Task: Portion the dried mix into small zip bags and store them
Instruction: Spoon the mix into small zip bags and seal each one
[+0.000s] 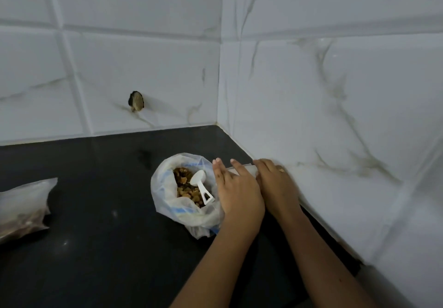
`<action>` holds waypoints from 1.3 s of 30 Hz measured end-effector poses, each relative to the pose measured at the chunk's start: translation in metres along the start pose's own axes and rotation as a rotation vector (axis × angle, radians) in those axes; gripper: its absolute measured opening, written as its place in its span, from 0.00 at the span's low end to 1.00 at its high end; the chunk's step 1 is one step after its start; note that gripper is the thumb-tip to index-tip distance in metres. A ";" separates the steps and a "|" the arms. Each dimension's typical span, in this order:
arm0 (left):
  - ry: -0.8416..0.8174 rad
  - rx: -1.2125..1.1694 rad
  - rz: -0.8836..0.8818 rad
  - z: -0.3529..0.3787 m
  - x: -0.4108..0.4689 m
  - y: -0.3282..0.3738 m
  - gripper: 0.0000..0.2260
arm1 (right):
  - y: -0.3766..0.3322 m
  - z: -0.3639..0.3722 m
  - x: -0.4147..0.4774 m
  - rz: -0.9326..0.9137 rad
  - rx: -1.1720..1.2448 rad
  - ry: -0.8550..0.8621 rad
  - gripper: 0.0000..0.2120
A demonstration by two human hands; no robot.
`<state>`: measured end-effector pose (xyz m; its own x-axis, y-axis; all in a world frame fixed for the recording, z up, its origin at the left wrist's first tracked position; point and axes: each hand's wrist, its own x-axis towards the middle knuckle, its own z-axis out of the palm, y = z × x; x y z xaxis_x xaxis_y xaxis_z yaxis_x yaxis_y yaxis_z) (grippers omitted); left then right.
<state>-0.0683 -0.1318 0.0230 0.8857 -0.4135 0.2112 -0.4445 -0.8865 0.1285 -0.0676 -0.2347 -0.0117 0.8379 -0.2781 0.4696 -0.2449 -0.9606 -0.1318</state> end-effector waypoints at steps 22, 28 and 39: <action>0.350 -1.018 -0.034 -0.039 0.004 -0.049 0.17 | -0.054 -0.047 -0.003 0.013 0.622 0.426 0.21; 0.354 -1.166 0.084 -0.065 -0.001 -0.136 0.16 | -0.119 -0.067 0.010 -0.072 0.731 0.347 0.14; 0.136 -0.450 0.254 -0.067 -0.012 -0.180 0.30 | -0.160 -0.045 -0.004 0.013 0.611 0.177 0.07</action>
<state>-0.0080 0.0469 0.0617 0.7306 -0.5463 0.4096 -0.6827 -0.5728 0.4537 -0.0538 -0.0794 0.0463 0.7309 -0.3353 0.5944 0.1115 -0.8006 -0.5887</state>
